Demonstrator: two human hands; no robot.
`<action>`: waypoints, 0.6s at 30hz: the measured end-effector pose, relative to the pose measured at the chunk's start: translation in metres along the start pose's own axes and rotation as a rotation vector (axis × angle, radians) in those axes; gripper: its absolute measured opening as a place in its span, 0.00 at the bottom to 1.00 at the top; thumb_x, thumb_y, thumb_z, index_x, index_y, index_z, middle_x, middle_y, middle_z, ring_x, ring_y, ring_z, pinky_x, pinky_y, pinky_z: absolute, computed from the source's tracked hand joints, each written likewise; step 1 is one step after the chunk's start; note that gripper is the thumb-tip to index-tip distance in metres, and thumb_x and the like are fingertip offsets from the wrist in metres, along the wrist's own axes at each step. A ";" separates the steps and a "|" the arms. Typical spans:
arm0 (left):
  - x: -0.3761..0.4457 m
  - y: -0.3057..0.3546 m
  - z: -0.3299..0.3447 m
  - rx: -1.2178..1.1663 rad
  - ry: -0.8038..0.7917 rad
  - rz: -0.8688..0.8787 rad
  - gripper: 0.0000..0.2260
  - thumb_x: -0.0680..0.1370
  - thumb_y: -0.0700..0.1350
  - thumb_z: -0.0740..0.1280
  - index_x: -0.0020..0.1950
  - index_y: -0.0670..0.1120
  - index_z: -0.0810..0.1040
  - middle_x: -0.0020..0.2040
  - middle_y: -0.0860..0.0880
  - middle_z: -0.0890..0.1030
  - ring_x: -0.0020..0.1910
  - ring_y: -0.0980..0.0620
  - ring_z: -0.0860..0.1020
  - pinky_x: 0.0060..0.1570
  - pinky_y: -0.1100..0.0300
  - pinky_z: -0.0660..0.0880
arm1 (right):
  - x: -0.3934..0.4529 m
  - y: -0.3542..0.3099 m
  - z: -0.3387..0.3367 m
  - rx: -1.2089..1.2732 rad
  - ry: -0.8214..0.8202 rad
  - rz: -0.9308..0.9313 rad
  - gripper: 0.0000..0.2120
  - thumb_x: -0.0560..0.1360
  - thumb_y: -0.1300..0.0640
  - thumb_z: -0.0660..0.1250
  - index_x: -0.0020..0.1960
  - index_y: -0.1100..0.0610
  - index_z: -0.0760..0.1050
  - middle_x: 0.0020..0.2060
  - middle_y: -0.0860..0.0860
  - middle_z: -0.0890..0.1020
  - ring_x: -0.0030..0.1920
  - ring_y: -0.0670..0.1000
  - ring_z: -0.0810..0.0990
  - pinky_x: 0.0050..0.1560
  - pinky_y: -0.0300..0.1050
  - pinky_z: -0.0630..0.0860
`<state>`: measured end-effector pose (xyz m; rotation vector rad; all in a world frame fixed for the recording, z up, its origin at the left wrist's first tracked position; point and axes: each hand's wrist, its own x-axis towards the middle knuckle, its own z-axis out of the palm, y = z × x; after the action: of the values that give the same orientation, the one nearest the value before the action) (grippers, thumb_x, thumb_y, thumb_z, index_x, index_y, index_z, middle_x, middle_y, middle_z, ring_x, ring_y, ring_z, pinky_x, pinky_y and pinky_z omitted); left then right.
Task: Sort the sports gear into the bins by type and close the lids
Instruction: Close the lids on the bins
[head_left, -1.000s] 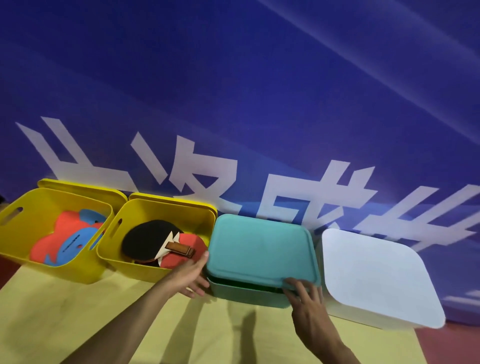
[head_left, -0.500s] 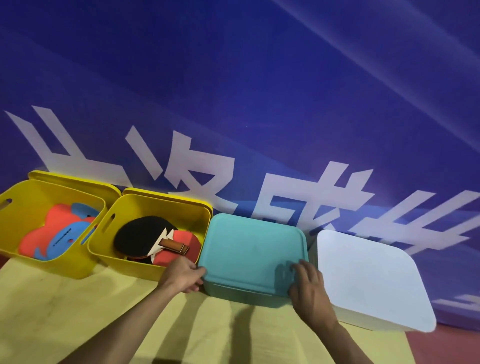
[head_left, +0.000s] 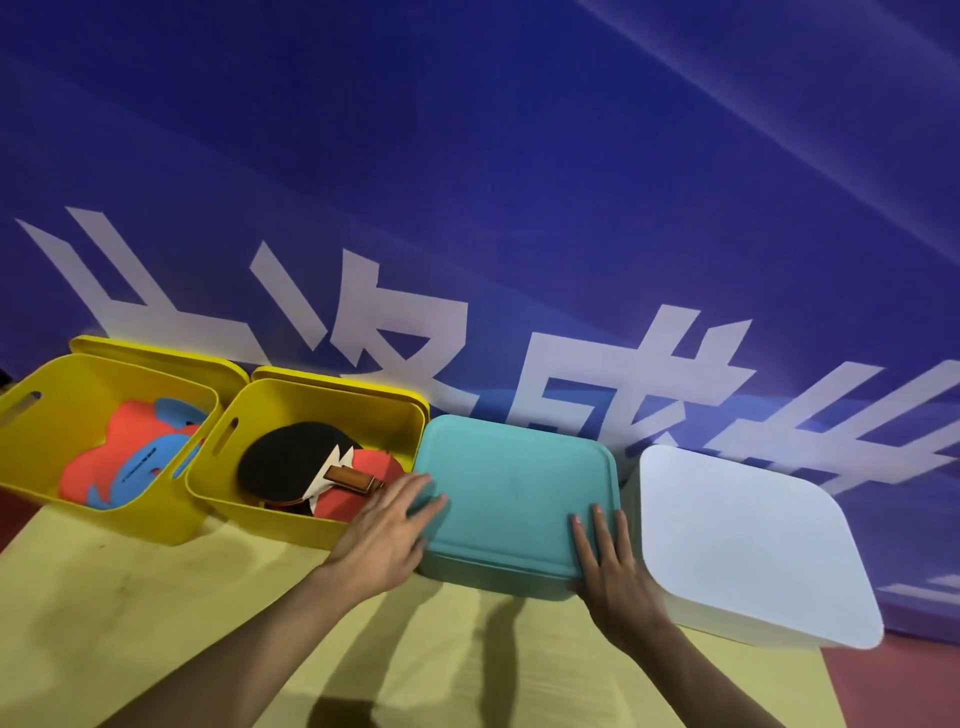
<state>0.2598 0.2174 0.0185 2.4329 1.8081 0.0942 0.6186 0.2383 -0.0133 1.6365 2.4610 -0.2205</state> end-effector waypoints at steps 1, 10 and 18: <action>0.002 0.002 0.002 0.005 -0.055 0.044 0.29 0.80 0.51 0.64 0.81 0.54 0.62 0.82 0.44 0.56 0.81 0.43 0.55 0.78 0.47 0.59 | -0.001 -0.001 -0.001 -0.018 0.010 -0.004 0.40 0.79 0.43 0.63 0.82 0.60 0.52 0.79 0.65 0.56 0.76 0.75 0.55 0.61 0.70 0.75; 0.009 0.018 0.011 0.095 -0.405 -0.002 0.55 0.68 0.18 0.56 0.81 0.54 0.33 0.77 0.45 0.26 0.78 0.44 0.29 0.79 0.50 0.43 | -0.004 -0.007 0.006 -0.024 -0.072 0.090 0.35 0.83 0.40 0.41 0.82 0.61 0.51 0.80 0.65 0.54 0.77 0.75 0.50 0.69 0.73 0.64; 0.009 0.008 0.026 -0.011 -0.368 0.032 0.52 0.71 0.19 0.57 0.82 0.55 0.37 0.80 0.46 0.29 0.79 0.42 0.32 0.81 0.49 0.46 | 0.012 -0.010 0.003 -0.026 -0.211 0.064 0.55 0.72 0.35 0.70 0.83 0.55 0.41 0.81 0.64 0.43 0.75 0.80 0.43 0.71 0.79 0.51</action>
<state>0.2727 0.2224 -0.0066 2.2835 1.6012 -0.3192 0.6046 0.2448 -0.0189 1.5892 2.2438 -0.3322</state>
